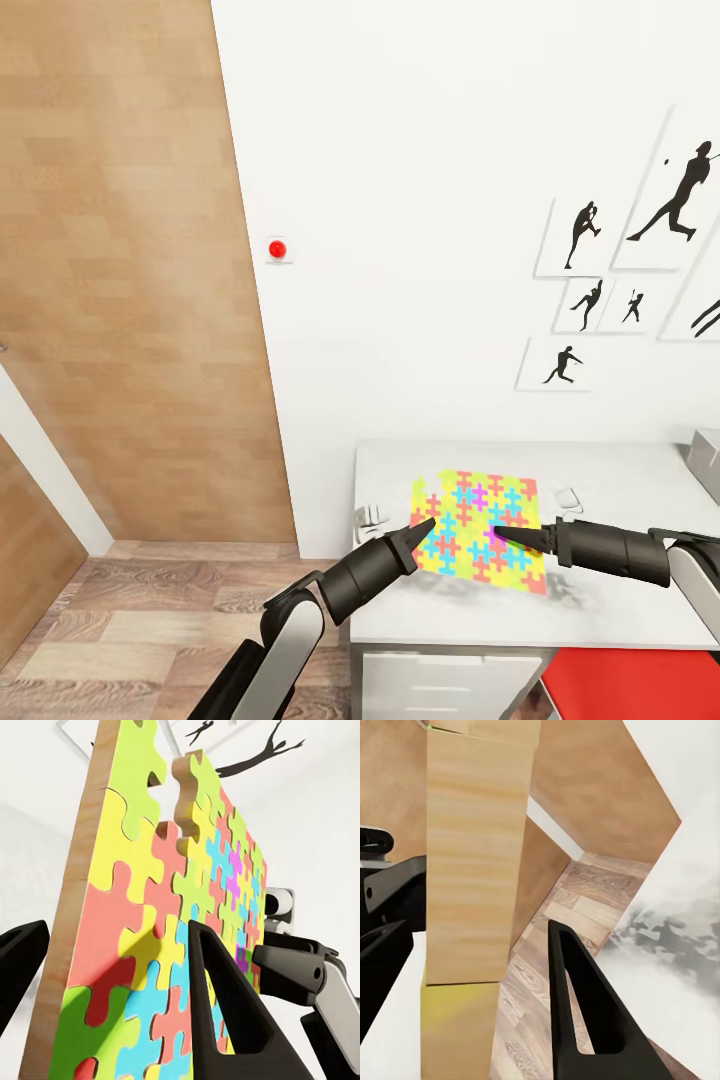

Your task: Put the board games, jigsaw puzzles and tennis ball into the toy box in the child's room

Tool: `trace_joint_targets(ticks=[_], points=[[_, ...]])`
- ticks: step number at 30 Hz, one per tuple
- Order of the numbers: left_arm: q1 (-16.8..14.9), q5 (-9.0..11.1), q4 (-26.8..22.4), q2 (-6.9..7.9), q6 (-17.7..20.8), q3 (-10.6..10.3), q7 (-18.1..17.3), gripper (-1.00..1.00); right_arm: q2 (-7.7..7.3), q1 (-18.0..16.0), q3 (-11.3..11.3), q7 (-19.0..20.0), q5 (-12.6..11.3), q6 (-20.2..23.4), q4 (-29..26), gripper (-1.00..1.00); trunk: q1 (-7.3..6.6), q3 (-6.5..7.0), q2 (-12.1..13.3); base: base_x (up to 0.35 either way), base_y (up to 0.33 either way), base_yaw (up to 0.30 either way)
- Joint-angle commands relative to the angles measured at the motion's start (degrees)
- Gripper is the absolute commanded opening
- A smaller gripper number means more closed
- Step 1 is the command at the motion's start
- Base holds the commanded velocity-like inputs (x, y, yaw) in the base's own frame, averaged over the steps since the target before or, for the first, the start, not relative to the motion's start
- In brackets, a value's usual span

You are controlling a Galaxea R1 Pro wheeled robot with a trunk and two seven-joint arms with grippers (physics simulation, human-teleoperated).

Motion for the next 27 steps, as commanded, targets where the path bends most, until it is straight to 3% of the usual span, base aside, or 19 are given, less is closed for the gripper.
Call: trace_joint_targets(ticks=[1,27], points=[[-0.05,0.81,-0.03,-0.02,0.53,0.02,-0.06,-1.0,-0.02,-0.05,-0.02,0.09,0.29,0.03,0.01,-1.0,0.04,-0.13,-0.13,0.0,0.0,0.0],[-0.05,0.83,-0.03,-0.02,0.53,0.0,-0.08,-1.0,-0.02,-0.06,-0.04,0.15,0.29,0.07,0.02,-1.0,0.04,-0.13,-0.13,0.0,0.0,0.0]])
